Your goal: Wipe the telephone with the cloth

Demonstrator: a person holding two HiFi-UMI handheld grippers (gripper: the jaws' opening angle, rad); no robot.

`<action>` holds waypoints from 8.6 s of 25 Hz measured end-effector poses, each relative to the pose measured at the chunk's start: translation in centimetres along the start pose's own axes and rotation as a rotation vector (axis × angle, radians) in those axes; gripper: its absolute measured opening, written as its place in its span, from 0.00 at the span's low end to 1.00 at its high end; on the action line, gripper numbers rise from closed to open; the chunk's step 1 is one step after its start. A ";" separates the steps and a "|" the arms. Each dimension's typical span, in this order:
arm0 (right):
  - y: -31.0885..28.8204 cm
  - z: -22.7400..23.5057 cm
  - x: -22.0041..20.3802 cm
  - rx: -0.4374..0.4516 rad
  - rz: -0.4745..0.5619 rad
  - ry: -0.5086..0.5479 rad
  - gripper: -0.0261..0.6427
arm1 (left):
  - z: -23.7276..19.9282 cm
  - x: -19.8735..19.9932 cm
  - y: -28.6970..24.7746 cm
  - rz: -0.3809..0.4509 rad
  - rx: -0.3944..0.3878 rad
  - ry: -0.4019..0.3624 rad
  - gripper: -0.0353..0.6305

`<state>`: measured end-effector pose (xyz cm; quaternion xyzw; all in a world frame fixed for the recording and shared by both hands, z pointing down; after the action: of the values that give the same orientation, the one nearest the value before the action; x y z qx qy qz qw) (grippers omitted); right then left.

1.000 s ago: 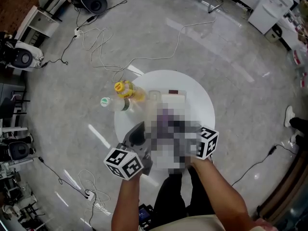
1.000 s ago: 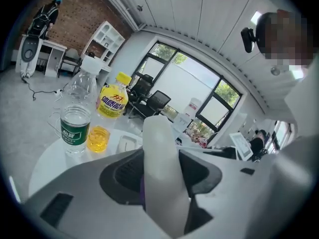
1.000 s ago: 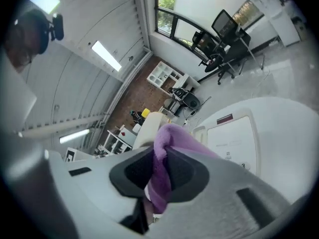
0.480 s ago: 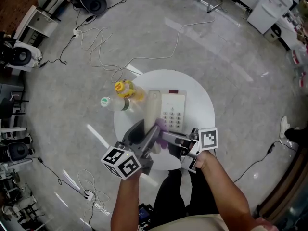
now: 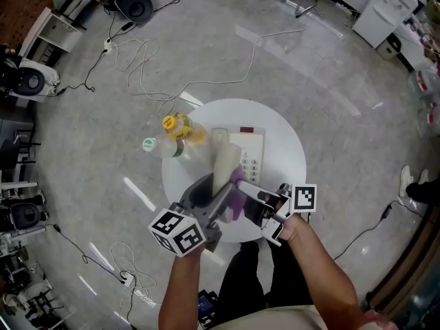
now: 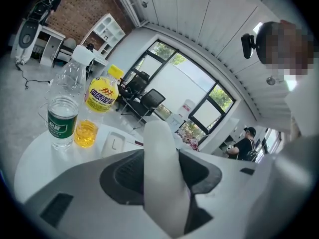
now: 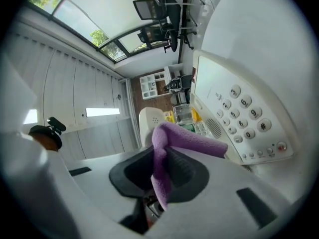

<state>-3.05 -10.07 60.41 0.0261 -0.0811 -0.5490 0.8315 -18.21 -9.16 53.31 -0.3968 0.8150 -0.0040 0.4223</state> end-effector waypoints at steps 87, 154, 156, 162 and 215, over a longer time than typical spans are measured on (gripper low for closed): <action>-4.7 -12.6 4.4 -0.458 -0.260 1.218 0.12 | 0.6 -0.3 -0.3 -0.014 0.116 -0.049 0.37; 10.4 -4.8 4.9 -0.817 -0.188 1.033 0.11 | -5.8 -3.6 -6.5 -0.068 0.572 -0.377 0.37; 10.2 -3.8 4.6 -0.859 -0.233 1.078 0.12 | -6.1 -3.8 -6.6 -0.081 0.570 -0.384 0.37; 8.7 -1.3 2.8 -0.944 -0.419 1.229 0.14 | -6.3 -3.8 -6.2 -0.113 0.536 -0.402 0.38; 3.8 -45.6 -17.6 -0.406 -0.080 1.746 0.03 | 25.2 15.0 35.6 0.381 0.190 -0.617 0.09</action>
<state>1.07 5.51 14.10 0.2895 0.6797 -0.3661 0.5658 -28.62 13.70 14.70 -0.1798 0.7046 0.1189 0.6761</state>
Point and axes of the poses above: the fingertips, and each gripper's own axes: y backward along the fingers, z to its right, x out of its top, the point moved 8 cm from there along y, backward along the fingers, and after that the axes turned 1 degree about y, right-handed, at the moved point
